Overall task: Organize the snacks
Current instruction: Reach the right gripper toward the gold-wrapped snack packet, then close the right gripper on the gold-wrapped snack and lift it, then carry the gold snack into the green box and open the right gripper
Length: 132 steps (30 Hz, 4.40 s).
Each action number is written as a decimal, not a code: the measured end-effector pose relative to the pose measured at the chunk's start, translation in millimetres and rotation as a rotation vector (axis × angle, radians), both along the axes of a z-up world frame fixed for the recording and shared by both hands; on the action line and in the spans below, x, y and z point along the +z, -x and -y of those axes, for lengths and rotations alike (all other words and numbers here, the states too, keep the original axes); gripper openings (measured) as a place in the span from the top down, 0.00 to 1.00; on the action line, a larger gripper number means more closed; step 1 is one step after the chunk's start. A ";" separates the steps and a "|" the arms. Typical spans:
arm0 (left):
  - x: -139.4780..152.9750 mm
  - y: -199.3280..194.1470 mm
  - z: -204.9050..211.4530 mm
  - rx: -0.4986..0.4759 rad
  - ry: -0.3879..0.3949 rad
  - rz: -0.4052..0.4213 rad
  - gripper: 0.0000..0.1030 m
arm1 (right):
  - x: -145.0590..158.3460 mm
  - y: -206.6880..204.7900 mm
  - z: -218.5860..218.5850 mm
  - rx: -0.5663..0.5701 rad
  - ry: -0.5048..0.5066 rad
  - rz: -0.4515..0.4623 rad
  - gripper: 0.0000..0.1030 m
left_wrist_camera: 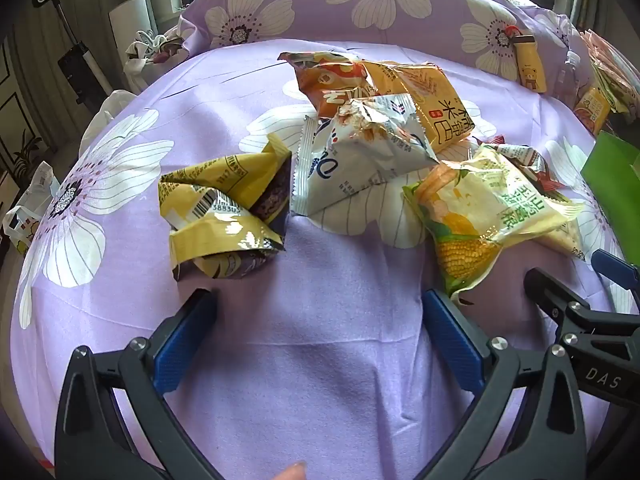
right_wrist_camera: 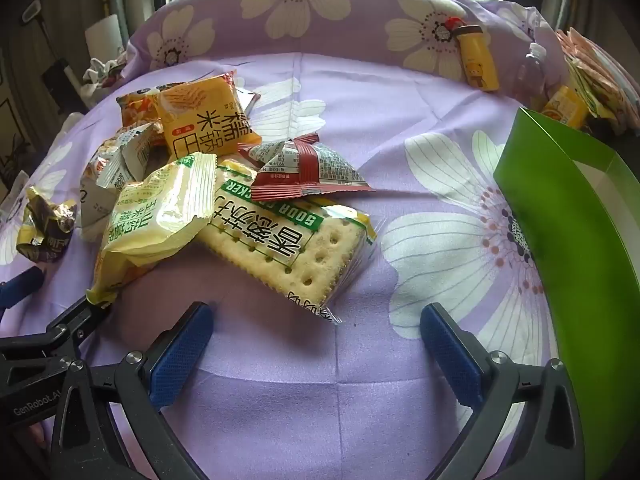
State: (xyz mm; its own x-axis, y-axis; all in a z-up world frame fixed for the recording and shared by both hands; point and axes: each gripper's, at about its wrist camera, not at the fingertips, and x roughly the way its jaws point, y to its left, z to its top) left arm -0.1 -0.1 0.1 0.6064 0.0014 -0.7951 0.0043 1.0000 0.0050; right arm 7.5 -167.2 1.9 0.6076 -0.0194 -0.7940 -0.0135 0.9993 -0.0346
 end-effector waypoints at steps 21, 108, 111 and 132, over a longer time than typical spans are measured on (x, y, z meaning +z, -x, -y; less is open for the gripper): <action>0.0 0.1 0.0 0.001 0.000 -0.002 0.00 | -0.1 -0.1 0.1 0.000 -0.001 0.002 0.00; 123.3 57.8 25.2 -0.242 0.439 0.150 0.72 | 117.0 20.0 -36.9 0.302 -0.562 -0.017 0.61; 137.9 61.7 54.5 -0.305 0.430 0.171 0.72 | 131.4 32.8 -8.5 0.246 -0.562 0.040 0.61; 142.5 51.0 237.0 -0.675 0.406 0.116 0.72 | 137.2 77.0 179.9 -0.118 -0.592 0.230 0.61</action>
